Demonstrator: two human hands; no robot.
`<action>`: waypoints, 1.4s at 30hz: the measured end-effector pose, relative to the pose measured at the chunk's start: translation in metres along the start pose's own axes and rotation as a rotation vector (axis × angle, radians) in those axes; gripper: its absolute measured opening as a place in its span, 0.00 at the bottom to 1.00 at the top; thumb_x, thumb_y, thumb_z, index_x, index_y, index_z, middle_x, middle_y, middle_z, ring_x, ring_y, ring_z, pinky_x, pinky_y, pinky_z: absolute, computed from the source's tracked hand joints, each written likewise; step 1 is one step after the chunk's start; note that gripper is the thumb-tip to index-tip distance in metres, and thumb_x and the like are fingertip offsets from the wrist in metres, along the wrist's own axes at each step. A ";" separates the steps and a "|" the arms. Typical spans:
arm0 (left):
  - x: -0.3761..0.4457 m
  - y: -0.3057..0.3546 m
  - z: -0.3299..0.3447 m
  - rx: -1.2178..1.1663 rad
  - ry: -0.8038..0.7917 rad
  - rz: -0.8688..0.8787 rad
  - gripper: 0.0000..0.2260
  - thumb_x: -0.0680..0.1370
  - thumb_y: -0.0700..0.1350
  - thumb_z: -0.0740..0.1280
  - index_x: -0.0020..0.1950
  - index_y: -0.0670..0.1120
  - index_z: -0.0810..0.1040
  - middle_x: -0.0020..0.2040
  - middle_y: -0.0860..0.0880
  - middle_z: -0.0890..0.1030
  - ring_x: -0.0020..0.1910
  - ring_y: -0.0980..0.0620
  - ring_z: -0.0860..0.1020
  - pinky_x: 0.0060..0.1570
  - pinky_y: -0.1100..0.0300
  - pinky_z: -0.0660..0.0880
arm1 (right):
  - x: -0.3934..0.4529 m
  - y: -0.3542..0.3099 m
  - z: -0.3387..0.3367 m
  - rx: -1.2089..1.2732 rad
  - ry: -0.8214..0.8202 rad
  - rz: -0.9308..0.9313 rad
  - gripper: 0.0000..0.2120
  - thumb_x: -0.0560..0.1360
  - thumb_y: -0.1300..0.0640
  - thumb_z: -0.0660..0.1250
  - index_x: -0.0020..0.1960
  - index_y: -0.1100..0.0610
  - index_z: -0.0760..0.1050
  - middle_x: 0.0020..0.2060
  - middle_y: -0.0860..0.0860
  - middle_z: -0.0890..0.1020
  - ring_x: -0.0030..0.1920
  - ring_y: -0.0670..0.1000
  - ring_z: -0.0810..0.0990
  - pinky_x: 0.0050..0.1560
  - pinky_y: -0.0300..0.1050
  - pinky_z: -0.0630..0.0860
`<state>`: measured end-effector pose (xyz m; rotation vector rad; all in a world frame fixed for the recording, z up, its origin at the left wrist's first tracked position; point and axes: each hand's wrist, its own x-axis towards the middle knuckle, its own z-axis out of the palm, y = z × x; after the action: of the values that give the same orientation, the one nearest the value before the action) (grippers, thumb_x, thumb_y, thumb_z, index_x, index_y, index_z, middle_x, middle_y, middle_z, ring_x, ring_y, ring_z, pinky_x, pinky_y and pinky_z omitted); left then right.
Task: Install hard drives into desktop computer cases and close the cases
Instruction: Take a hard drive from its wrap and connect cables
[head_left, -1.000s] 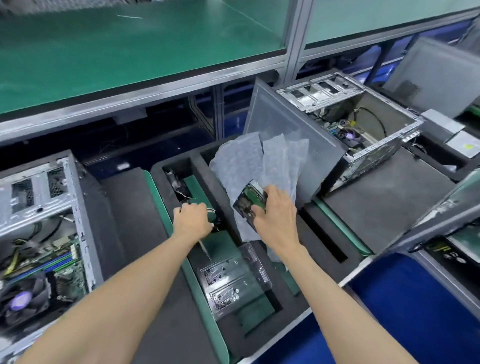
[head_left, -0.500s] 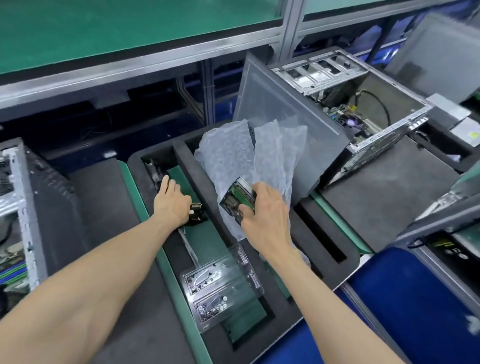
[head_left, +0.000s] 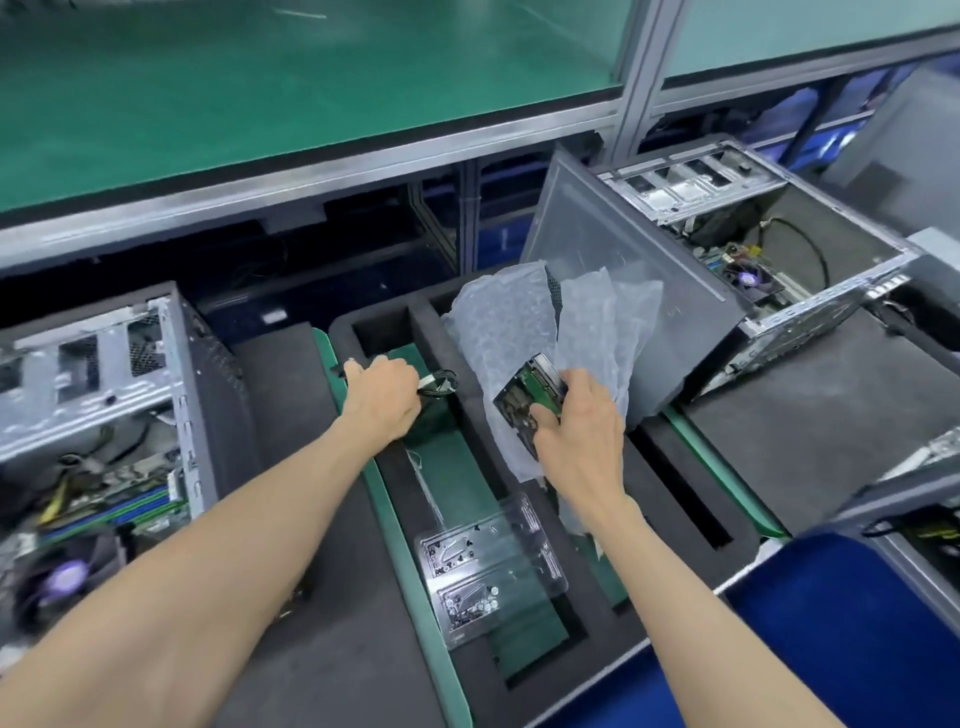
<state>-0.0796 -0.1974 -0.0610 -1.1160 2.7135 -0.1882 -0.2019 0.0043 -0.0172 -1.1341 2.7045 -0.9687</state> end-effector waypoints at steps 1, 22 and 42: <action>-0.002 -0.003 -0.008 -0.074 0.028 -0.038 0.10 0.78 0.43 0.64 0.38 0.47 0.69 0.39 0.50 0.73 0.43 0.46 0.72 0.53 0.45 0.68 | 0.000 -0.006 -0.002 0.007 0.006 -0.005 0.11 0.77 0.58 0.69 0.55 0.58 0.70 0.48 0.54 0.78 0.50 0.57 0.73 0.48 0.51 0.66; -0.195 -0.187 -0.142 -1.390 0.627 -0.331 0.17 0.80 0.56 0.68 0.37 0.46 0.84 0.20 0.59 0.67 0.20 0.60 0.64 0.22 0.69 0.60 | -0.059 -0.230 -0.025 0.299 0.071 -0.281 0.10 0.73 0.52 0.72 0.49 0.49 0.72 0.41 0.47 0.81 0.42 0.53 0.78 0.46 0.54 0.75; -0.272 -0.244 -0.041 0.001 -0.059 -0.189 0.07 0.81 0.47 0.64 0.52 0.44 0.79 0.54 0.44 0.81 0.54 0.42 0.78 0.49 0.51 0.71 | -0.123 -0.313 0.025 0.336 -0.035 -0.125 0.12 0.76 0.50 0.72 0.55 0.55 0.77 0.40 0.49 0.82 0.43 0.55 0.79 0.48 0.51 0.72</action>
<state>0.2661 -0.1758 0.0636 -1.3561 2.5556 -0.1815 0.0906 -0.0945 0.1179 -1.2441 2.3450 -1.3441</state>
